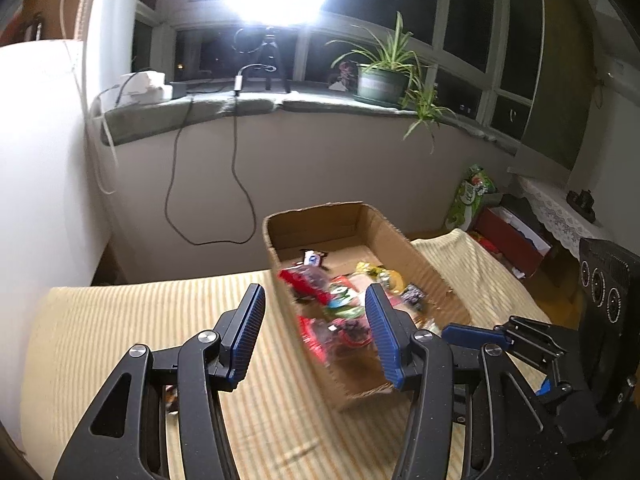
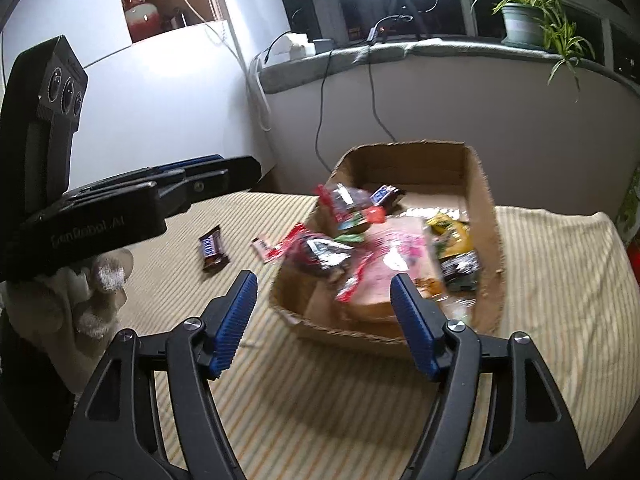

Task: Organize snacks
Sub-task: 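Withdraw both open tools from the box toward the Snickers bar and pink candy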

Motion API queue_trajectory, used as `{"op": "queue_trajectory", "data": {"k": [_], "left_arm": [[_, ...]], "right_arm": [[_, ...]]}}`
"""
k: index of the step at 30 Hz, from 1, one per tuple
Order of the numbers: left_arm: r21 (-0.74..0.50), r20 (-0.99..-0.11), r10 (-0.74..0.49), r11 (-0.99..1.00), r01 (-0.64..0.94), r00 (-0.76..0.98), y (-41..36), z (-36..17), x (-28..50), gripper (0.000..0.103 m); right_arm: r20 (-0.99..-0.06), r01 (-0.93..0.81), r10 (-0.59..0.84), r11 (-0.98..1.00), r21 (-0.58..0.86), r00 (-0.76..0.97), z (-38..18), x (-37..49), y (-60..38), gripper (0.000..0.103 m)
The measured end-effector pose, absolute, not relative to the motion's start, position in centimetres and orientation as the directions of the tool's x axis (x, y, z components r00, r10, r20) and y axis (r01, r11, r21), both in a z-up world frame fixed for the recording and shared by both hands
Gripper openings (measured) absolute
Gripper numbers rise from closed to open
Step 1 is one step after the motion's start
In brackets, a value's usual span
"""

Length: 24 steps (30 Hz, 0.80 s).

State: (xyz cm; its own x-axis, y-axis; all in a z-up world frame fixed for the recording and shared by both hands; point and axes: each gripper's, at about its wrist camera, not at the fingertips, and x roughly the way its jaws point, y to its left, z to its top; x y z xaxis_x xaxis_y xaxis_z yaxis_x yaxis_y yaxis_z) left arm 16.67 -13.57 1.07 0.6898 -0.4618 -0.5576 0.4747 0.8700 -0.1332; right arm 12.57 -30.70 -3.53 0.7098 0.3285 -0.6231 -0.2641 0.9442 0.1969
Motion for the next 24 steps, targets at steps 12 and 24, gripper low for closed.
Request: {"op": "queue_trajectory", "data": {"k": [12,24], "left_arm": [[-0.174,-0.617,-0.345,0.936,0.306,0.707,-3.9,-2.8,17.1,0.051],[-0.238,-0.676,-0.346,0.938,0.252,0.65,0.9,-7.2,17.6,0.051]], "right_arm": [[-0.636,-0.366,0.408,0.908,0.205,0.655,-4.9,11.4,-24.7,0.072],[-0.72,-0.394,0.387,0.903,0.17,0.577,-9.1,14.7,-17.0,0.049]]}}
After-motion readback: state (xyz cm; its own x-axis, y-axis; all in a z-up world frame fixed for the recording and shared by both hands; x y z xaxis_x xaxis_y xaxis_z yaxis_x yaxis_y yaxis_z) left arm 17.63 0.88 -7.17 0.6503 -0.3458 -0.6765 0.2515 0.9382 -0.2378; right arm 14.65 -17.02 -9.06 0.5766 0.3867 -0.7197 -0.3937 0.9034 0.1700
